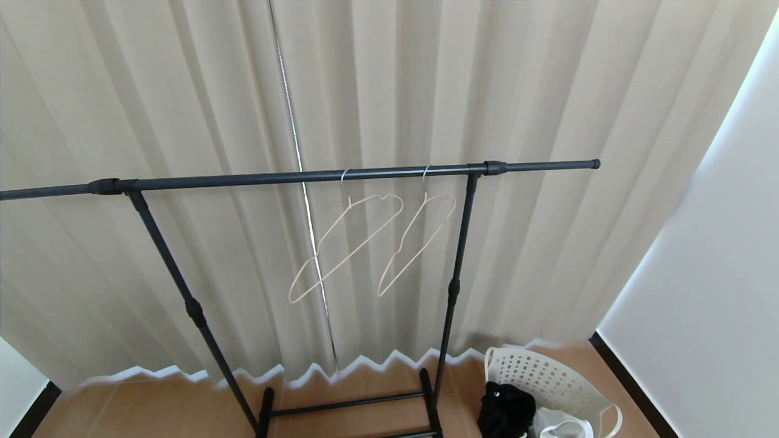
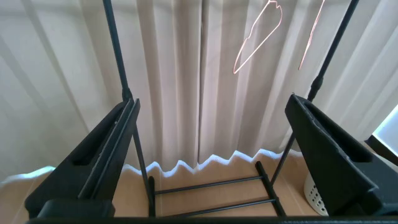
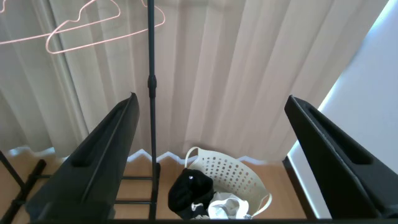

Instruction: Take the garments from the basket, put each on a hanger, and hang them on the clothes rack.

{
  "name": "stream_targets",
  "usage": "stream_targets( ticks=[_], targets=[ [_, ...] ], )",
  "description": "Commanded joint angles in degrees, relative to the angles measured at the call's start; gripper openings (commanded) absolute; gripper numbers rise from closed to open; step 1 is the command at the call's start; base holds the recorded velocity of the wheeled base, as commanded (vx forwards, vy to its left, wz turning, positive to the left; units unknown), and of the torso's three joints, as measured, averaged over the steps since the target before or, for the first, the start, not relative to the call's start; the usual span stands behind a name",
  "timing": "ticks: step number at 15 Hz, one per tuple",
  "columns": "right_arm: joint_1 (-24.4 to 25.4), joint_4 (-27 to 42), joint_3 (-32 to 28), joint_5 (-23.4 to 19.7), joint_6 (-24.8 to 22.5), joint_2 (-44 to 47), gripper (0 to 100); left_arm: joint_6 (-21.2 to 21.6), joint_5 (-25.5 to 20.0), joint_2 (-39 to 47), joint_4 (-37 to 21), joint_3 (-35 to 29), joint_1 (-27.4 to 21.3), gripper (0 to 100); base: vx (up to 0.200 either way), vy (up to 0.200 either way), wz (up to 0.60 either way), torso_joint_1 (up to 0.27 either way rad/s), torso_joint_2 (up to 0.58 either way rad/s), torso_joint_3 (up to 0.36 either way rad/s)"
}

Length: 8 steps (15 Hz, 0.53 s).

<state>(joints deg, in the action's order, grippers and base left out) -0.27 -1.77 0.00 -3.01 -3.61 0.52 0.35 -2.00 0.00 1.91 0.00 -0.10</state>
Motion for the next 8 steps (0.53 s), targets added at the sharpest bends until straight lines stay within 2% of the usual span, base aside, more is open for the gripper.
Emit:
stream_targets(
  ticks=[1,3,8],
  targets=[
    [0.0,0.1,0.0,-0.15,-0.87,0.0,100,0.0,-0.02,0.0,0.11,0.0,0.01,100,0.0,0.0,0.0,0.0,0.0,0.0],
    [0.0,-0.08,0.0,-0.07,1.59,0.0,100,0.0,-0.02,0.0,0.11,0.0,0.01,100,0.0,0.0,0.0,0.0,0.0,0.0],
    [0.0,-0.08,0.0,-0.24,2.03,0.0,100,0.44,-0.2,0.0,-0.07,0.0,0.01,100,0.0,0.0,0.0,0.0,0.0,0.0]
  ],
)
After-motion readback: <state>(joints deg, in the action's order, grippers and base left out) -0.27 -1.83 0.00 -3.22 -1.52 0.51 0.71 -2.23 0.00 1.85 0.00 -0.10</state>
